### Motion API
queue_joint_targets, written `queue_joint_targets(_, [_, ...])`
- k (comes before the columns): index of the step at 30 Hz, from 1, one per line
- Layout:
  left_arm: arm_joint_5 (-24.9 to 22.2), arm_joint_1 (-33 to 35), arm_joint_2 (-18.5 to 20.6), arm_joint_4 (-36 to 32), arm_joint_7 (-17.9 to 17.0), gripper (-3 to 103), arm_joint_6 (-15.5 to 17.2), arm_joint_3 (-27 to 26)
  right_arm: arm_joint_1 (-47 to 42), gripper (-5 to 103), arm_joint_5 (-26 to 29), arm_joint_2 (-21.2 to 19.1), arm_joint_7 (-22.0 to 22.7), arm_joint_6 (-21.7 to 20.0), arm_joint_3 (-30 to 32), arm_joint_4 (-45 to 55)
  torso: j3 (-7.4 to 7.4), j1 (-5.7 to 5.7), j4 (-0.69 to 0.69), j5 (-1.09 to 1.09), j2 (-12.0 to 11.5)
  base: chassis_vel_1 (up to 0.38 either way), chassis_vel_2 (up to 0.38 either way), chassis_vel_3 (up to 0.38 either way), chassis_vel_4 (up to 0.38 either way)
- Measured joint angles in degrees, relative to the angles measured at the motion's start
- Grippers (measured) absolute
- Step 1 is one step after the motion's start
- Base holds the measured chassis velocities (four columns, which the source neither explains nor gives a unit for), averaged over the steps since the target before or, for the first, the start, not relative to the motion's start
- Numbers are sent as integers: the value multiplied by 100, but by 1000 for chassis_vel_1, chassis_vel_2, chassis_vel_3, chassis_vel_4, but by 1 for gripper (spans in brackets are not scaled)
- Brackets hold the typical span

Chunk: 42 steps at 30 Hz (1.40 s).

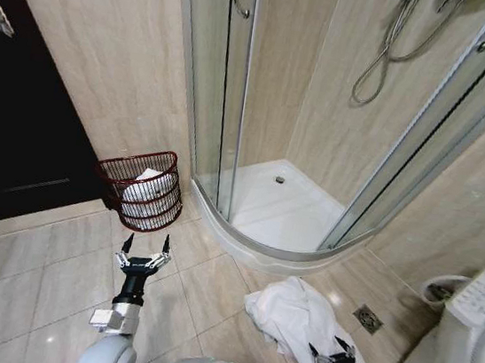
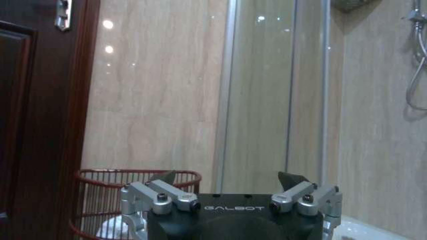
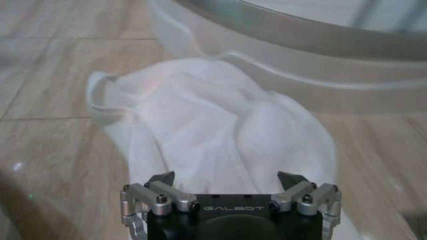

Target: Discard the used towel into the hamper.

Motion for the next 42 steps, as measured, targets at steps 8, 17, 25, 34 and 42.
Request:
queue_joint_targets(8, [-159,100,-65,97,182,100,-101,-315,858,100,9,-552,218,-461,-1090,-31,0,0,1,-1,0,0,0,0,0])
queue_joint_targets(17, [-160,163,-115,75,257,100,-104,-472,1038,100,74,-1051,243,-323,-1294,-482,0,0,-2,-1,0,0,0,0,0])
queue_joint_targets(25, [-33,251,-223,55,259,100,-96,-416,1418,100,-5,-1373,29,-101,-1602,-1020,0,0,0,-1,0,0,0,0,0])
queue_joint_targets(34, [159,211,-266,34,247,100,39,-358,1888,100,13,-954,77,312,-1935,-1820,0,0,0,-3,0,0,0,0,0])
queue_joint_targets(42, [236,155,-267,-24,235,100,139,-325,2047,100,-62,-675,172,462,-1945,-2119,0,0,-1,-1,0,0,0,0,0])
